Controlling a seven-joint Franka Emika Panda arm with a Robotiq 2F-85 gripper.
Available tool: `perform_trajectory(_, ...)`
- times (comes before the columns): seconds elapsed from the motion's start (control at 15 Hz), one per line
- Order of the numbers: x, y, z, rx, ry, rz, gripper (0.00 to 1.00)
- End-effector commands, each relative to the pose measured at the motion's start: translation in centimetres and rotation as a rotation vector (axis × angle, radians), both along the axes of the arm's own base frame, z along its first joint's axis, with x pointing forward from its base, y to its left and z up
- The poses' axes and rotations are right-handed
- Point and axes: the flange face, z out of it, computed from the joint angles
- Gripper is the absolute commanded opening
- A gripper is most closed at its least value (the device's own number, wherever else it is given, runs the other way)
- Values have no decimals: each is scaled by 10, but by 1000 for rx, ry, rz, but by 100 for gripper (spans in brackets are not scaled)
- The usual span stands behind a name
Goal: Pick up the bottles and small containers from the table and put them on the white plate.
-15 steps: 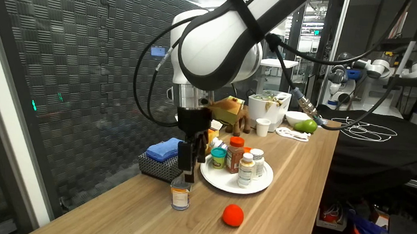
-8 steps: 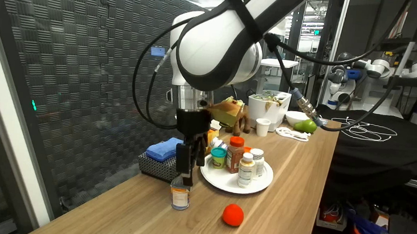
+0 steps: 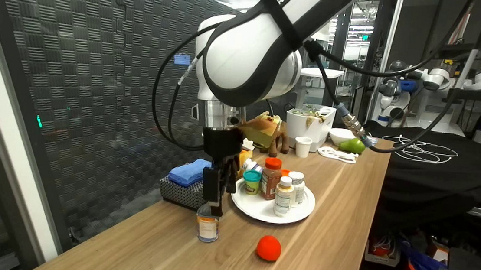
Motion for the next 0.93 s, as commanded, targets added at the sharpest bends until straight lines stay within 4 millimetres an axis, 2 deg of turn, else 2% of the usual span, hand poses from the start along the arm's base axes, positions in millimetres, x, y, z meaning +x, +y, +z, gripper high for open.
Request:
perform_trajectory(0.0, 0, 0, 0, 0, 1, 0, 100)
perform_trajectory(0.53, -2, 39, -12, -57, 104, 116, 100)
perform_trajectory(0.87, 12, 44, -5, -111, 24, 76, 100)
